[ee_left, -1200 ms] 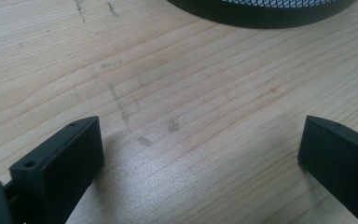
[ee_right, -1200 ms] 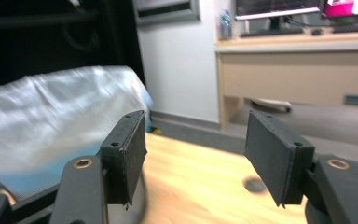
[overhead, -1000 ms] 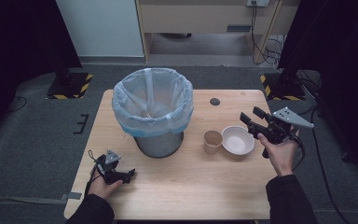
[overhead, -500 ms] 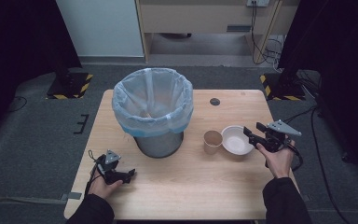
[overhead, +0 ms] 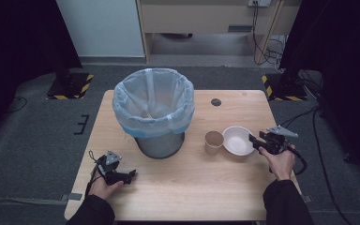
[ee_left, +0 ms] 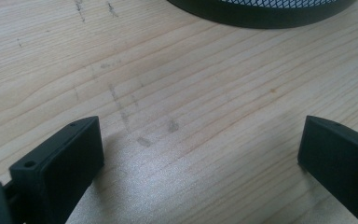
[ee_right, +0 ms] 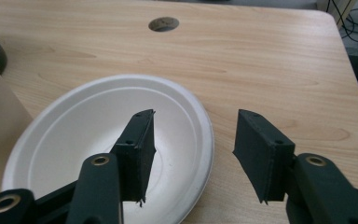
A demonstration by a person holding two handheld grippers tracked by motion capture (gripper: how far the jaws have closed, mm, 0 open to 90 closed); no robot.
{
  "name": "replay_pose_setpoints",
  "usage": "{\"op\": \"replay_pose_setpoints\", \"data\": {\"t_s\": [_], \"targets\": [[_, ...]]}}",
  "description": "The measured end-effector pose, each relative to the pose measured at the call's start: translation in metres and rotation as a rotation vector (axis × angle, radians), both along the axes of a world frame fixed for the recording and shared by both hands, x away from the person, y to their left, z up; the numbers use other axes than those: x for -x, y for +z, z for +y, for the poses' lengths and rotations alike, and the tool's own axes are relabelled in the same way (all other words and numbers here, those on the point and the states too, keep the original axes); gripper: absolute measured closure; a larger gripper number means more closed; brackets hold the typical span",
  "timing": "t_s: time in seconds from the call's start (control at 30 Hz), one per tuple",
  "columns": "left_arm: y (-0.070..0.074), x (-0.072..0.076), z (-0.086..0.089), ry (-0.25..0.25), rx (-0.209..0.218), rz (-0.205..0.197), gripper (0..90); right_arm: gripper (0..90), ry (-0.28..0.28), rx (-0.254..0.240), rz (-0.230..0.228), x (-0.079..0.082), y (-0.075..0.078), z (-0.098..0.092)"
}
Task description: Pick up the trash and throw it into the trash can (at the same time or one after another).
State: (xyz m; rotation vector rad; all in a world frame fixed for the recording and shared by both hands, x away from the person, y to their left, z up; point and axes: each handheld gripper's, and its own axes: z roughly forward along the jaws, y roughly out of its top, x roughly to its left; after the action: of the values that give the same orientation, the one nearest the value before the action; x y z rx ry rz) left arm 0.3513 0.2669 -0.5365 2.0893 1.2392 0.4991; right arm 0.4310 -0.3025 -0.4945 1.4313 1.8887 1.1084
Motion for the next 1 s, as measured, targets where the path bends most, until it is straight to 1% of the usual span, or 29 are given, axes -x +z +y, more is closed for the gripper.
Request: {"op": "replay_pose_setpoints", "data": {"t_s": [0.07,0.2,0.3,0.37,0.57,0.73,0.8,0.83,0.93,1.0], "targets": [[0.000,0.000,0.000,0.000,0.000,0.000,0.0,49.1,-0.001,0.005,0.017,-0.001,-0.003,0.002],[0.000,0.000,0.000,0.000,0.000,0.000,0.0,49.3,-0.007,0.033,0.045,-0.005,-0.010,0.005],[0.000,0.000,0.000,0.000,0.000,0.000,0.0,49.9,-0.035,0.038,0.069,-0.007,-0.015,0.005],[0.000,0.000,0.000,0.000,0.000,0.000,0.0,51.0,-0.040,0.031,0.081,-0.007,-0.017,0.004],[0.000,0.000,0.000,-0.001,0.000,0.000,0.0,58.6,-0.033,0.032,0.115,-0.007,-0.019,0.007],[0.000,0.000,0.000,0.000,0.000,0.000,0.0,67.0,-0.034,0.040,0.141,-0.006,-0.019,0.009],[0.000,0.000,0.000,-0.001,0.000,0.000,0.0,71.9,-0.037,0.043,0.149,-0.006,-0.019,0.008],[0.000,0.000,0.000,-0.001,0.000,0.000,0.0,72.5,-0.037,0.044,0.154,-0.005,-0.018,0.008],[0.000,0.000,0.000,0.000,0.000,0.000,0.0,74.6,-0.047,0.027,0.156,-0.005,-0.017,0.007],[0.000,0.000,0.000,-0.001,0.000,0.000,0.0,76.4,-0.050,0.019,0.148,-0.005,-0.015,0.006]]}}
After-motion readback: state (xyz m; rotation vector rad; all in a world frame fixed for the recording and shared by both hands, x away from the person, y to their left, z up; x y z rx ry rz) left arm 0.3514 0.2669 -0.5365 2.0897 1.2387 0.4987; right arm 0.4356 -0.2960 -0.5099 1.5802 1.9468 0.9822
